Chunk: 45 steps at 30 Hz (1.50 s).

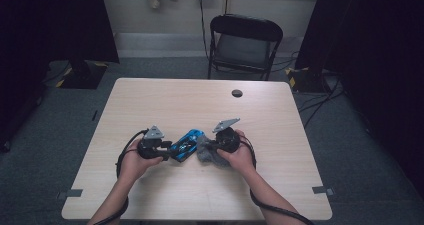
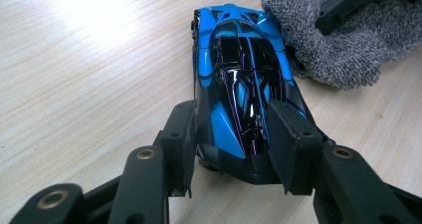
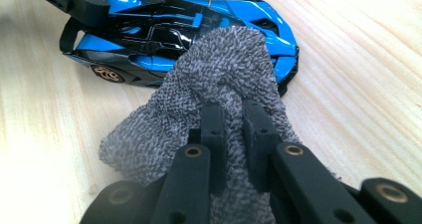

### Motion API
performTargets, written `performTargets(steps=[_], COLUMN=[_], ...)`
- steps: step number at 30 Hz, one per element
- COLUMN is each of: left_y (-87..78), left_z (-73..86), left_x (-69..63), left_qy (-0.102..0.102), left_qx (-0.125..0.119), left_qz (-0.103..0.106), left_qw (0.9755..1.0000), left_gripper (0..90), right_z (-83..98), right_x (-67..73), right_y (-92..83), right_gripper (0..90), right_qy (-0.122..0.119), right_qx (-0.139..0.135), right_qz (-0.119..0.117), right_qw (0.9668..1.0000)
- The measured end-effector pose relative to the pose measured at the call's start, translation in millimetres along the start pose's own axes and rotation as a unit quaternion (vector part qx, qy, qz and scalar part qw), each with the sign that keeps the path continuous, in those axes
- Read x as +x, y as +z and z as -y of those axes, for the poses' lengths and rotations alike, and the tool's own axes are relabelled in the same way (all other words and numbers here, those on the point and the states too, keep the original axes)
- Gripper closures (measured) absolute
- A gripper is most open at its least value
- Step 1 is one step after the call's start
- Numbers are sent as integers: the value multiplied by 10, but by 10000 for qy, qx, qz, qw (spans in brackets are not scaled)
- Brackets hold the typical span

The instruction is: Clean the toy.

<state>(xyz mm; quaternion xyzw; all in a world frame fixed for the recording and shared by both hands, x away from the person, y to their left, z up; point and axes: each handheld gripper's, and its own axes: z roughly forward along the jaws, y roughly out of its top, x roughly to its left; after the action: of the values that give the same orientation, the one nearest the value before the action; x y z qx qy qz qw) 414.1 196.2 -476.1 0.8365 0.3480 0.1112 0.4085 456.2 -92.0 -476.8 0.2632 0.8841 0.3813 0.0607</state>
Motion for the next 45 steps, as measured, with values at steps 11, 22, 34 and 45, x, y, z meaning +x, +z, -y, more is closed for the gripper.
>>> performTargets(steps=[11, 22, 34, 45], left_y=[0, 0, 4, 13], left_z=[-1, -3, 7, 9], left_x=[0, 0, 3, -11], left_qy=[20, 25, 4, -6], left_qx=[2, 6, -46, -93], left_qz=[5, 5, 6, -36], left_qw=[10000, 10000, 10000, 9999], left_gripper=[562, 561, 560, 559], right_z=[-1, 13, 93, 216], right_x=[-54, -146, -192, -95], right_y=[-15, -46, -169, -319], right_gripper=[819, 819, 812, 420], right_qy=[37, 126, 291, 234], right_qx=[32, 5, -145, -273], right_qz=[77, 278, 322, 371], right_qw=[10000, 9995, 9990, 9987])
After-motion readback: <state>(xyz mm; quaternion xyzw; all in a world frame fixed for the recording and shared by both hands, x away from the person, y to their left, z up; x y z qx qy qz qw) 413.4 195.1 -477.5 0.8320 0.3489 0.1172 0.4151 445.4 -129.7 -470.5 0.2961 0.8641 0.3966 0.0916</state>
